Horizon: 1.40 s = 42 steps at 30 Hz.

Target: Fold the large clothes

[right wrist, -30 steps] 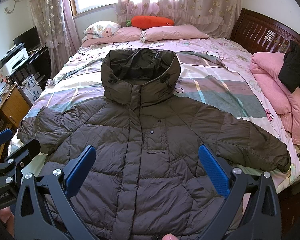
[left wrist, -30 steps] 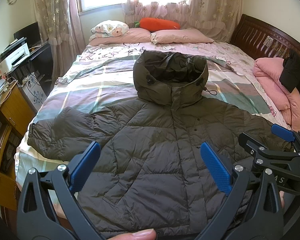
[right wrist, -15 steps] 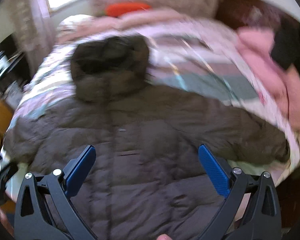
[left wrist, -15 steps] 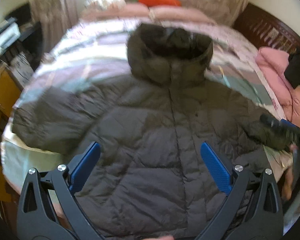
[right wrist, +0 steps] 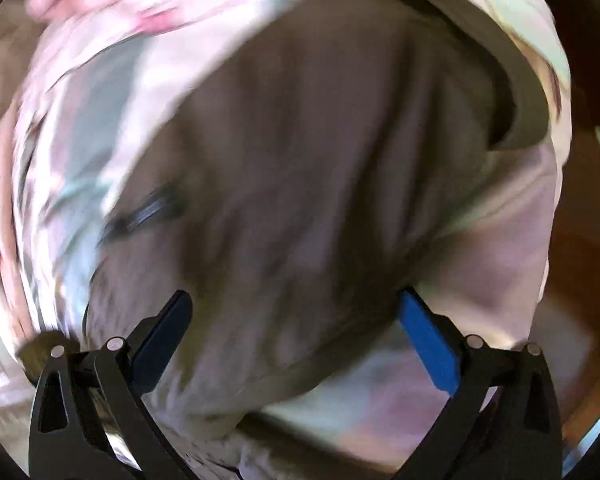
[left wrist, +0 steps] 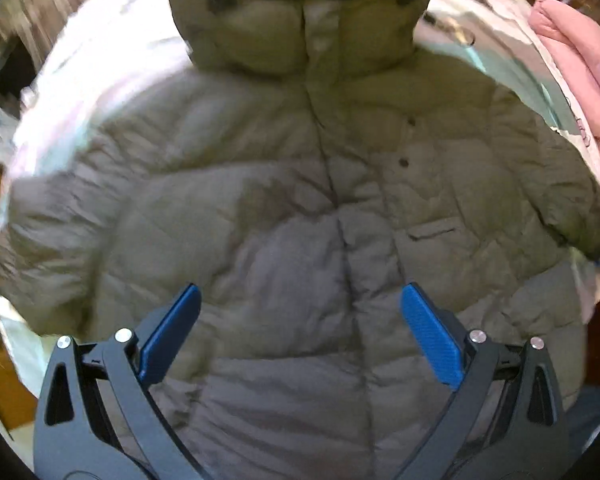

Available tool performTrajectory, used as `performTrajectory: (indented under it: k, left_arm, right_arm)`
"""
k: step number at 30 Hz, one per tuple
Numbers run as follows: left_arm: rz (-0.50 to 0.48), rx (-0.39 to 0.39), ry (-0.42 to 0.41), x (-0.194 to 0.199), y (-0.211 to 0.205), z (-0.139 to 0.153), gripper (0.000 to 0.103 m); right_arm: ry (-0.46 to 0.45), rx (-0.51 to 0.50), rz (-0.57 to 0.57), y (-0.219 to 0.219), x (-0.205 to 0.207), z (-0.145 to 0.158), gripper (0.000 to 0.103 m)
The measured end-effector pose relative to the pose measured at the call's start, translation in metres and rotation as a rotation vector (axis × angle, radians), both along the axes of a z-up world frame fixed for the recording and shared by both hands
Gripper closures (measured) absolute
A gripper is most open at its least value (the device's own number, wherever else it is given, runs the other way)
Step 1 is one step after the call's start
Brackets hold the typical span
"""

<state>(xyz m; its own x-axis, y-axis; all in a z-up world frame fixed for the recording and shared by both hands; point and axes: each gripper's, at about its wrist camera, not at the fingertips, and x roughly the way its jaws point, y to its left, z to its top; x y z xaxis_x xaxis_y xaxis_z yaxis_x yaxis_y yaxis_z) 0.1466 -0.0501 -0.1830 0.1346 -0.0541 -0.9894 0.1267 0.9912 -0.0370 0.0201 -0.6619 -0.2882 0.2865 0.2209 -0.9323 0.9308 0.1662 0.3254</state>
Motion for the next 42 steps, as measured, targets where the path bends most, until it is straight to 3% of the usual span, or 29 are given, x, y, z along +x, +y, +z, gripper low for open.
performTrajectory:
  k: [1, 2, 3, 5, 8, 10, 12, 15, 16, 18, 20, 22, 23, 26, 29, 32, 34, 37, 38, 40, 42]
  left_arm:
    - [0.01, -0.024, 0.017, 0.003, 0.001, -0.003, 0.002]
    - [0.029, -0.049, 0.037, 0.005, 0.001, -0.006, 0.002]
    - [0.049, -0.058, 0.052, 0.007, 0.001, -0.008, 0.002]
    - [0.069, -0.067, 0.064, 0.009, 0.002, -0.01, 0.002]
    - [0.069, -0.056, 0.059, 0.011, 0.001, -0.008, 0.002]
    - [0.068, -0.031, 0.047, 0.015, 0.002, -0.008, 0.002]
    - [0.08, -0.026, 0.034, 0.02, 0.007, -0.007, 0.002]
    - [0.131, -0.031, 0.002, 0.029, 0.022, 0.002, 0.002]
    - [0.144, -0.032, -0.004, 0.032, 0.026, 0.004, 0.002]
    - [0.182, -0.043, -0.012, 0.039, 0.041, 0.008, 0.002]
    - [0.214, -0.059, -0.014, 0.045, 0.055, 0.011, 0.002]
    - [0.246, -0.065, -0.021, 0.049, 0.066, 0.013, 0.002]
    - [0.263, -0.065, -0.024, 0.052, 0.072, 0.013, 0.002]
    - [0.29, -0.075, -0.012, 0.055, 0.079, 0.006, 0.002]
    - [0.287, -0.091, 0.028, 0.058, 0.072, -0.006, 0.002]
    - [0.244, -0.11, 0.063, 0.057, 0.051, -0.015, 0.002]
    - [0.18, -0.122, 0.1, 0.055, 0.03, -0.02, 0.002]
    - [0.135, -0.125, 0.11, 0.054, 0.012, -0.017, 0.002]
    - [0.132, -0.122, 0.105, 0.055, 0.009, -0.015, 0.002]
    - [0.139, -0.117, 0.093, 0.058, 0.011, -0.011, 0.002]
    - [0.182, -0.109, 0.076, 0.059, 0.024, -0.005, 0.002]
  right_arm:
    - [-0.028, 0.026, -0.027, -0.005, -0.007, -0.005, 0.004]
    - [-0.06, 0.044, -0.047, -0.008, -0.013, -0.006, 0.02]
    - [-0.091, 0.042, -0.054, -0.01, -0.016, -0.001, 0.05]
    - [-0.181, -0.002, -0.043, -0.007, -0.017, 0.023, 0.089]
    - [-0.411, -0.188, 0.082, 0.013, -0.003, 0.101, 0.093]
    - [-0.542, -0.281, 0.207, 0.043, 0.008, 0.152, 0.093]
    - [-0.673, -0.32, 0.422, 0.103, 0.022, 0.203, 0.093]
    - [-0.771, -0.271, 0.696, 0.193, 0.025, 0.232, 0.093]
    - [-0.785, -0.248, 0.749, 0.211, 0.018, 0.23, 0.093]
    - [-0.767, -0.198, 0.96, 0.279, 0.016, 0.229, 0.092]
    - [-0.642, -0.21, 1.268, 0.344, 0.01, 0.22, 0.091]
    - [-0.555, -0.202, 1.381, 0.371, 0.001, 0.21, 0.085]
    - [-0.537, -0.168, 1.375, 0.37, -0.006, 0.205, 0.075]
    - [-0.521, -0.147, 1.302, 0.341, -0.012, 0.212, 0.014]
    - [-0.506, -0.249, 1.165, 0.288, 0.005, 0.23, 0.011]
    - [-0.484, -0.206, 0.977, 0.244, 0.007, 0.226, 0.01]
    - [-0.47, -0.093, 0.875, 0.231, 0.009, 0.201, 0.01]
    - [-0.41, 0.089, 0.834, 0.247, 0.026, 0.162, 0.01]
    - [-0.431, 0.157, 0.84, 0.248, 0.037, 0.154, 0.01]
    - [-0.572, 0.433, 0.899, 0.277, 0.043, 0.151, 0.01]
    - [-0.704, 0.576, 0.996, 0.302, 0.036, 0.178, 0.01]
